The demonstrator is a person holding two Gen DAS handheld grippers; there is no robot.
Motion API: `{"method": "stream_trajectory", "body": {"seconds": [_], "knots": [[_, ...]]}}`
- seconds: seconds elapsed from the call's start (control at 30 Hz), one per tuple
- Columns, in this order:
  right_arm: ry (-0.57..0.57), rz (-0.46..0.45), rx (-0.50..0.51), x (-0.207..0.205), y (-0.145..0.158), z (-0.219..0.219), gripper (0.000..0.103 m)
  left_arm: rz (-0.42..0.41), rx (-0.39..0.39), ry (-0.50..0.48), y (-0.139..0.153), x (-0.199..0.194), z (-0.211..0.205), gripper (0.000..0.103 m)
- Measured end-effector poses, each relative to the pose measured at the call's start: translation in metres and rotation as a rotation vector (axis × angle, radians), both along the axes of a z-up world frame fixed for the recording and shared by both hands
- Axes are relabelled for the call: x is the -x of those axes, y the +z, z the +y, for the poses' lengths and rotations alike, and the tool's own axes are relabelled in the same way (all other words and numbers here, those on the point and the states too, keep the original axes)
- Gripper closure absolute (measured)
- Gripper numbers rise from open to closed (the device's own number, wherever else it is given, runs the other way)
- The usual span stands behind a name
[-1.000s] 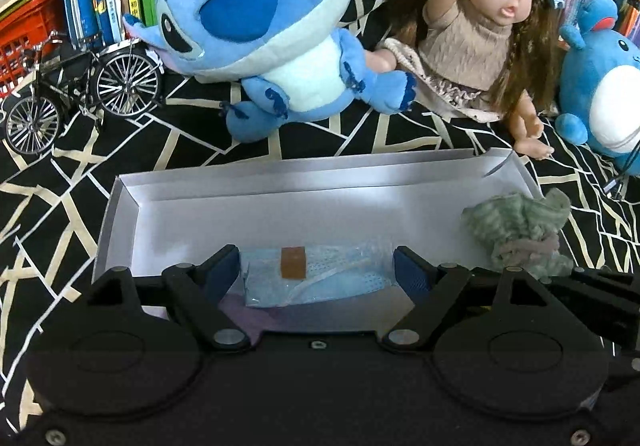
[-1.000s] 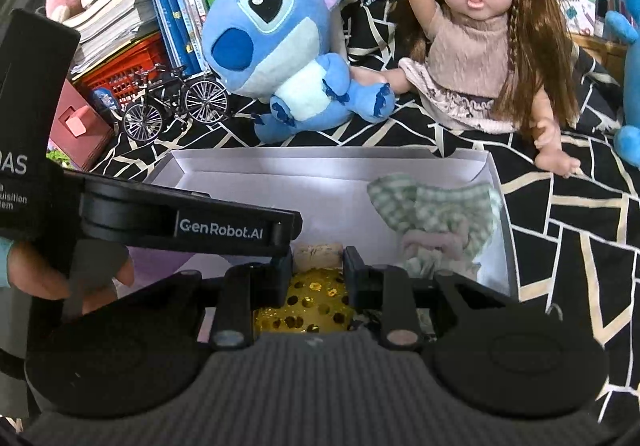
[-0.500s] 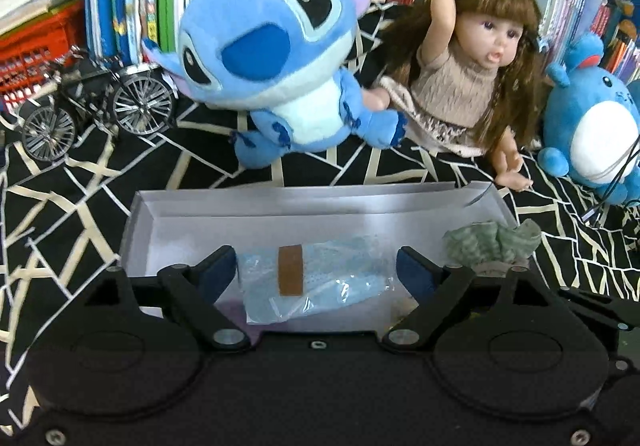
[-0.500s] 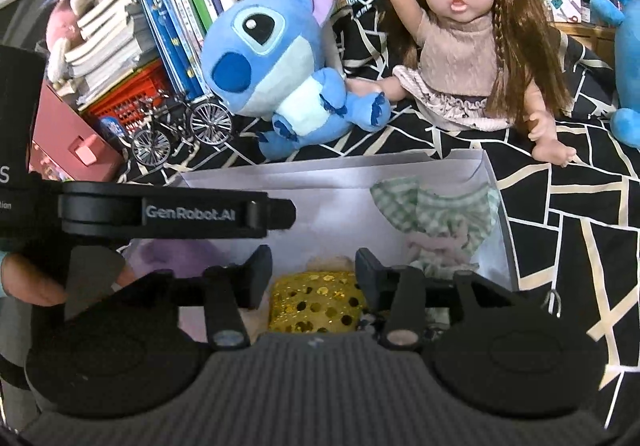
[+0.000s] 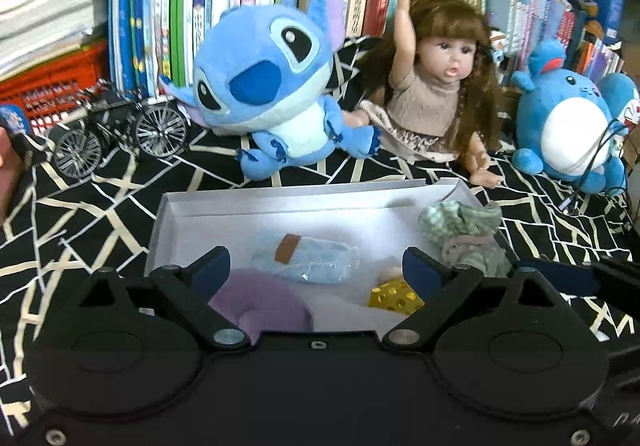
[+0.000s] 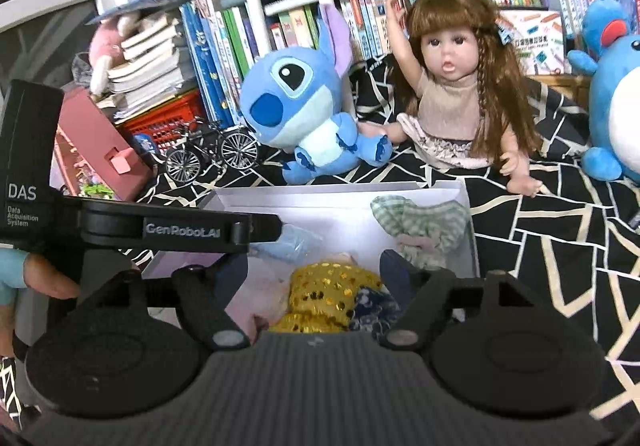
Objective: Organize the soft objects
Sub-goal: 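Withdraw both tools from the box, then grasp the pink-green scrunchie with the left tool while the right grasps the white foam cube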
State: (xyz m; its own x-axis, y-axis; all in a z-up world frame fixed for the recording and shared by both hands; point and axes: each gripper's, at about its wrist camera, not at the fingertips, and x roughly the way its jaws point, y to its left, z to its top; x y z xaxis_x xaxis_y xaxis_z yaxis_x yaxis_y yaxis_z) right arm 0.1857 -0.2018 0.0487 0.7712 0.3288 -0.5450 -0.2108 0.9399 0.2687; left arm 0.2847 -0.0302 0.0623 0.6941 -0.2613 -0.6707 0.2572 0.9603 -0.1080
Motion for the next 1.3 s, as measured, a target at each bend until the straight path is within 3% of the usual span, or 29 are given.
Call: {"method": "stream_trajectory", "body": {"seconds": [0.57, 0.87, 1.3], "knots": [[-0.026, -0.181, 0.117, 0.091, 0.005, -0.020, 0.003, -0.178, 0.012, -0.020, 0.008, 0.115, 0.022, 0.007], [-0.041, -0.202, 0.155, 0.123, -0.006, -0.025, 0.000, -0.231, 0.022, -0.064, -0.002, 0.173, 0.026, 0.007], [-0.107, -0.198, 0.188, 0.152, -0.031, -0.043, 0.000, -0.275, 0.026, -0.051, -0.019, 0.232, 0.039, 0.005]]}}
